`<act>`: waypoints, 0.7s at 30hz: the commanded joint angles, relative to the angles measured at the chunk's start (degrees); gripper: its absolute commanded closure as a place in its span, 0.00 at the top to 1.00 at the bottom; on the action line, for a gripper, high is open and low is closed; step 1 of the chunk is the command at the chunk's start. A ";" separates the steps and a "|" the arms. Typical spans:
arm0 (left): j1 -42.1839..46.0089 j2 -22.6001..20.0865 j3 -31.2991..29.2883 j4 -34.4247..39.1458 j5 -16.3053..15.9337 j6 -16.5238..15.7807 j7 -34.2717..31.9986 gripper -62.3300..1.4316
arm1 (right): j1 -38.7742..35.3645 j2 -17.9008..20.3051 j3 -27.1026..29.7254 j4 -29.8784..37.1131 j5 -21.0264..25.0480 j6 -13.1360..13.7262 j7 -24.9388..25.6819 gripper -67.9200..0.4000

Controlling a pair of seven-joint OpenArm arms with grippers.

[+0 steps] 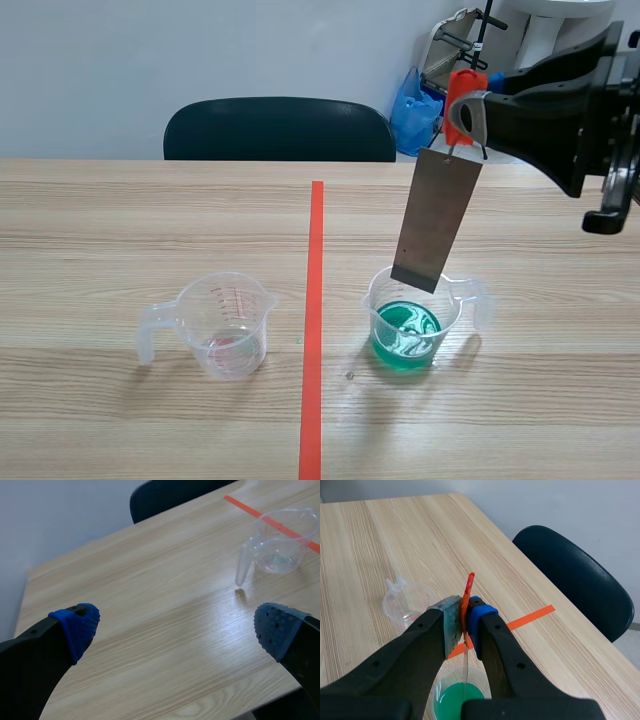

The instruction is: Do the redox reaction experiment

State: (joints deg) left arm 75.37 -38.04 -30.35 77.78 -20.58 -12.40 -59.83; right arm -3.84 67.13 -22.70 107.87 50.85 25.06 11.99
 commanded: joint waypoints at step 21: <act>0.07 3.10 -0.85 3.19 -2.38 0.35 -0.31 1.00 | 0.66 0.28 0.90 0.28 0.79 0.00 1.25 0.02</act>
State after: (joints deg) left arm 75.37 -35.27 -30.46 80.73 -22.22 -12.03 -58.94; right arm -3.84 67.13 -22.70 107.87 50.83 25.08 11.99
